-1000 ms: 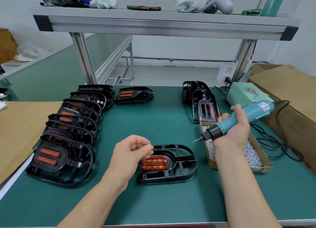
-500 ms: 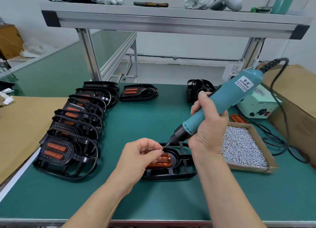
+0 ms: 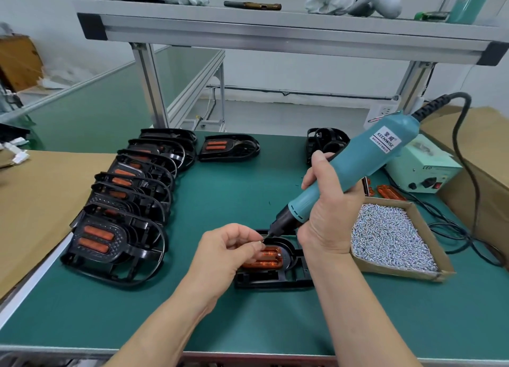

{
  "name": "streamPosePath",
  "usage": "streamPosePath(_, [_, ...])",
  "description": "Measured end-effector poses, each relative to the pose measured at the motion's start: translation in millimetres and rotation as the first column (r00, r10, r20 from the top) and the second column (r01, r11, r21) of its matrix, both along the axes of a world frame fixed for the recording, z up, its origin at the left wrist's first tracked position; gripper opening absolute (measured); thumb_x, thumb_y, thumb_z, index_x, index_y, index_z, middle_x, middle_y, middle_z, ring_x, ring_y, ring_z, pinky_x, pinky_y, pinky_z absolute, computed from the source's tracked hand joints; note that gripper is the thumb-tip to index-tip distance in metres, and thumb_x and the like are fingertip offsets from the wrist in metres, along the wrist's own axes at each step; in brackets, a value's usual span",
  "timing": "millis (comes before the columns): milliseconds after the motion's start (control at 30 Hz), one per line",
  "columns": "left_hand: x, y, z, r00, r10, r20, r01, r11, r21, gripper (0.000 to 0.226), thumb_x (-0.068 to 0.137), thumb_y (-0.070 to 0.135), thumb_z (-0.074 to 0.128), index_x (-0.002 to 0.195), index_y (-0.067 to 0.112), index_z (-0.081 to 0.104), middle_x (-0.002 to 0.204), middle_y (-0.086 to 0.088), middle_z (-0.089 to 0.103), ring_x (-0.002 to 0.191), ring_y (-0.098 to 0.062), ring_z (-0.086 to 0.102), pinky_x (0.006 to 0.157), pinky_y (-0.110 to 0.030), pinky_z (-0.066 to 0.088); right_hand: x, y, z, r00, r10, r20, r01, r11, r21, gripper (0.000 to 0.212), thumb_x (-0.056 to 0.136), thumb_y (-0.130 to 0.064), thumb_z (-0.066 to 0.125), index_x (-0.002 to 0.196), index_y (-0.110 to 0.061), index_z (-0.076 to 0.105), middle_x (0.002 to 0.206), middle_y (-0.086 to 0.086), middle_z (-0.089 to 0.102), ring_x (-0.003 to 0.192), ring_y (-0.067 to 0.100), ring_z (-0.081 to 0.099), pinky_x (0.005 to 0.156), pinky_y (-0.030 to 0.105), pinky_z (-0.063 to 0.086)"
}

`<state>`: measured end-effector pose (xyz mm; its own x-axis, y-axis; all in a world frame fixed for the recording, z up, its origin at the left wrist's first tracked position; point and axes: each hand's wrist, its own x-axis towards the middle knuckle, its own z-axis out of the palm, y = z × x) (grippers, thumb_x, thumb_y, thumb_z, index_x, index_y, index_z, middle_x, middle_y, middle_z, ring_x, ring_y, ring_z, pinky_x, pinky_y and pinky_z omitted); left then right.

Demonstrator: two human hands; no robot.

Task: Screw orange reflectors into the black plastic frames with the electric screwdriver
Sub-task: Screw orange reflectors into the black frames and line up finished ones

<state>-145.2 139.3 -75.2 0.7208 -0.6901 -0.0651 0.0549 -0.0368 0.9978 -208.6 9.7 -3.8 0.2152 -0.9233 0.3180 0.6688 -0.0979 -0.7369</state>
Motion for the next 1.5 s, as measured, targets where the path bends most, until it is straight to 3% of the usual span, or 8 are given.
streamPosePath(233, [-3, 3, -8, 0.985, 0.043, 0.166, -0.047, 0.999, 0.017, 0.029, 0.083, 0.000, 0.075, 0.079, 0.028, 0.074, 0.075, -0.002, 0.075, 0.070, -0.012, 0.068, 0.070, -0.025, 0.056, 3, 7, -2, 0.999, -0.025, -0.029, 0.026, 0.999, 0.037, 0.016, 0.082, -0.011, 0.072, 0.075, -0.018, 0.060, 0.056, -0.002, 0.051, 0.051, 0.012, 0.046, 0.056, 0.020, 0.043])
streamPosePath(433, [-11, 5, -15, 0.950, 0.169, 0.262, -0.139, 0.982, -0.128, 0.012, 0.076, 0.021, 0.074, 0.082, 0.032, 0.074, 0.078, 0.002, 0.074, 0.073, -0.012, 0.067, 0.073, -0.029, 0.055, 5, 0, -2, 0.995, -0.089, -0.055, 0.098, 0.975, 0.199, 0.021, 0.087, -0.012, 0.073, 0.081, -0.018, 0.054, 0.054, -0.005, 0.052, 0.051, 0.009, 0.046, 0.055, 0.020, 0.043])
streamPosePath(633, [-6, 6, -20, 0.933, 0.192, 0.305, -0.137, 0.972, -0.193, 0.015, 0.077, 0.018, 0.074, 0.082, 0.032, 0.073, 0.082, 0.002, 0.073, 0.077, -0.014, 0.068, 0.075, -0.031, 0.053, 8, -4, -7, 0.994, -0.092, -0.060, 0.107, 0.935, 0.338, 0.021, 0.086, -0.018, 0.074, 0.083, -0.022, 0.053, 0.055, -0.007, 0.053, 0.052, 0.009, 0.048, 0.056, 0.022, 0.042])
streamPosePath(1000, [4, 6, -22, 0.943, 0.147, 0.299, -0.071, 0.966, -0.250, 0.066, 0.076, 0.005, 0.076, 0.130, 0.038, 0.058, 0.090, -0.001, 0.072, 0.082, -0.012, 0.067, 0.081, -0.017, 0.051, 14, -2, -8, 0.995, -0.074, -0.063, 0.087, 0.963, 0.255, 0.019, 0.083, -0.018, 0.073, 0.083, -0.019, 0.055, 0.057, -0.003, 0.052, 0.054, 0.010, 0.048, 0.055, 0.018, 0.044])
streamPosePath(1133, [13, 12, -28, 0.937, 0.124, 0.328, -0.080, 0.986, -0.144, 0.072, 0.079, -0.006, 0.078, 0.132, 0.035, 0.053, 0.102, 0.002, 0.073, 0.093, -0.014, 0.069, 0.082, -0.021, 0.053, 19, -4, -3, 0.997, -0.069, -0.036, 0.074, 0.979, 0.191, 0.018, 0.081, -0.017, 0.073, 0.085, -0.014, 0.055, 0.056, -0.002, 0.052, 0.051, 0.010, 0.048, 0.053, 0.019, 0.043])
streamPosePath(1233, [26, 23, -38, 0.901, -0.004, 0.433, -0.044, 0.994, 0.101, 0.083, 0.074, 0.025, 0.087, 0.142, 0.040, 0.042, 0.127, 0.017, 0.062, 0.121, 0.000, 0.055, 0.101, -0.024, 0.045, 24, -1, -5, 0.997, -0.053, -0.059, 0.059, 0.993, 0.101, 0.017, 0.082, -0.012, 0.073, 0.083, -0.011, 0.057, 0.058, -0.001, 0.052, 0.051, 0.011, 0.047, 0.054, 0.019, 0.043])
streamPosePath(1333, [32, 25, -40, 0.830, -0.289, 0.476, 0.102, 0.919, 0.380, 0.124, 0.054, 0.066, 0.081, 0.152, 0.055, 0.007, 0.154, 0.034, 0.025, 0.141, 0.015, 0.022, 0.111, -0.017, 0.024, 31, 5, -11, 0.993, -0.028, -0.118, 0.025, 0.999, -0.027, 0.016, 0.083, -0.010, 0.074, 0.079, -0.017, 0.060, 0.063, -0.004, 0.056, 0.055, 0.012, 0.049, 0.056, 0.022, 0.044])
streamPosePath(1500, [32, 15, -45, 0.743, -0.391, 0.543, 0.093, 0.864, 0.494, 0.144, 0.045, 0.075, 0.078, 0.146, 0.057, -0.023, 0.157, 0.024, 0.027, 0.144, -0.005, 0.026, 0.114, -0.029, 0.027, 41, 15, -24, 0.969, 0.009, -0.247, -0.051, 0.985, -0.162, 0.016, 0.082, -0.018, 0.075, 0.079, -0.011, 0.061, 0.064, -0.003, 0.058, 0.058, 0.015, 0.050, 0.060, 0.029, 0.045])
